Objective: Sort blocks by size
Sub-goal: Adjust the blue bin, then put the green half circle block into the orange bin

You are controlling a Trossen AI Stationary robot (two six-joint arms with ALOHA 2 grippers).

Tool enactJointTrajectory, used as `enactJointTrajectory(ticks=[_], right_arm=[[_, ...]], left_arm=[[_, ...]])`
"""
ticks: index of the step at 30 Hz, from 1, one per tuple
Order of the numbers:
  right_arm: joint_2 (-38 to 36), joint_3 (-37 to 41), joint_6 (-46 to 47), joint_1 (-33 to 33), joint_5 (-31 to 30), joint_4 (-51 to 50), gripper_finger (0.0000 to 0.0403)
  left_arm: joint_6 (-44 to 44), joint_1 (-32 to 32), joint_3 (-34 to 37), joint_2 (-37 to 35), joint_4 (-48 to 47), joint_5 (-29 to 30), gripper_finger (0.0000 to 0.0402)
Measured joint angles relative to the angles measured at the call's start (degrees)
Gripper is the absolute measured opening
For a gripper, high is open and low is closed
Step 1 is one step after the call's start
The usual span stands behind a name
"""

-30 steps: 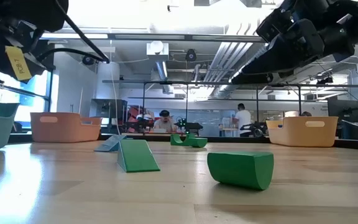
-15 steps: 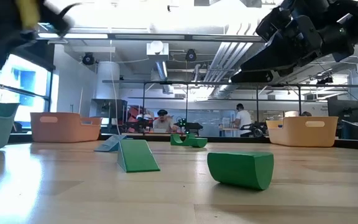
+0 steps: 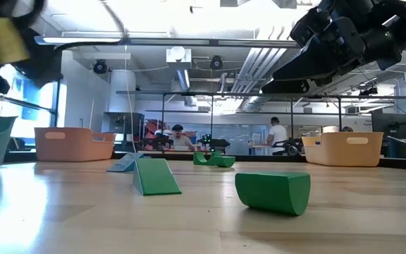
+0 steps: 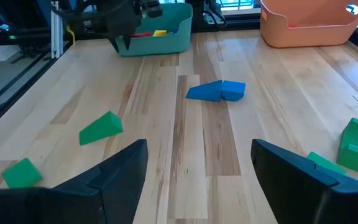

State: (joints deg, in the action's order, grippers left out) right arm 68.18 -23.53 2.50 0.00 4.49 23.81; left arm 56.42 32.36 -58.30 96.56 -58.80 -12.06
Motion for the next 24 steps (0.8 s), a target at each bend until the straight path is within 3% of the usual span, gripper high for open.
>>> enactJointTrajectory(ticks=[8,21,24], right_arm=[[0.01,0.00,-0.55,0.00,0.00,-0.04,0.0281],[0.01,0.00,-1.01,-0.01,-0.01,-1.01,0.0281],[0.00,0.00,-1.01,0.01,-3.48,-2.34,0.0281]], left_arm=[[0.46,1.35,-1.05,-1.89,-6.42,1.43,0.0052],[3.84,1.46,-11.11,-4.16,-20.64,5.66,0.0048],[7.96,1.28,-11.75,-4.16,-24.48,7.58,0.0048]])
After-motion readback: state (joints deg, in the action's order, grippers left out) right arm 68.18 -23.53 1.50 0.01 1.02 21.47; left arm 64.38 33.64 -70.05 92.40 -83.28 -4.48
